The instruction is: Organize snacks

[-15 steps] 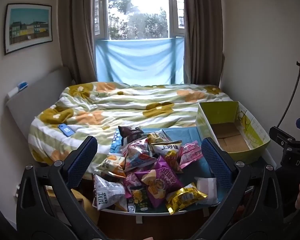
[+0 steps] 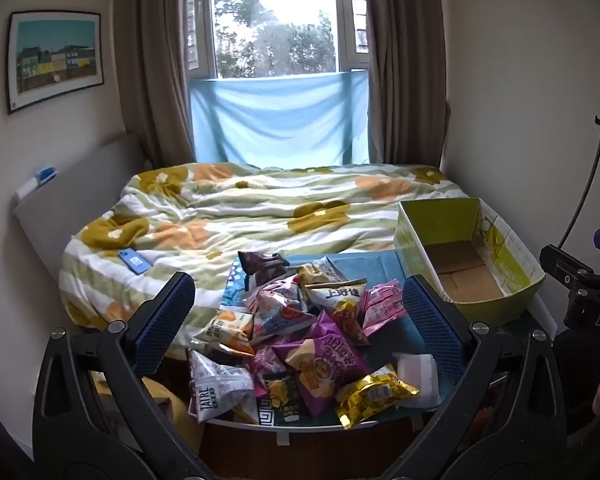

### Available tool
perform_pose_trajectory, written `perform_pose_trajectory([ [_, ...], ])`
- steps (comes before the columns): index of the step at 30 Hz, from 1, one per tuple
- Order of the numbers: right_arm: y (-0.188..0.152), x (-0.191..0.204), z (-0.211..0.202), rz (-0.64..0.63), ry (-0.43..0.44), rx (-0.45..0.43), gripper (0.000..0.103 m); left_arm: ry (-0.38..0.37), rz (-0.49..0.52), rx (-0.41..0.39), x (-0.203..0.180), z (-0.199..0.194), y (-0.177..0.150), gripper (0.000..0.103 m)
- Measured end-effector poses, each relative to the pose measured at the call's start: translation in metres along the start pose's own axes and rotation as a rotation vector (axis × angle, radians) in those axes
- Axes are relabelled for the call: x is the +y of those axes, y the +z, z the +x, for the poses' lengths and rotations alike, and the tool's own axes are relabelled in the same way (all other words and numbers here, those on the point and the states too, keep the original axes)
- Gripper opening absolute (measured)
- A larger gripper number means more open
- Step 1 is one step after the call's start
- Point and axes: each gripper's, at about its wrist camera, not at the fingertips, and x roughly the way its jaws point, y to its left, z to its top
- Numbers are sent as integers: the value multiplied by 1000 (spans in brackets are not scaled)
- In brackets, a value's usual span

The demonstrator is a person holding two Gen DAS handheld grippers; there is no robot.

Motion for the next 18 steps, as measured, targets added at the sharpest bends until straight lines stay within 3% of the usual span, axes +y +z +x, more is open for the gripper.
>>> perform_pose_trajectory([
  [18, 3, 6, 7, -6, 11, 2, 103, 14, 9, 20, -1, 9, 2, 103],
])
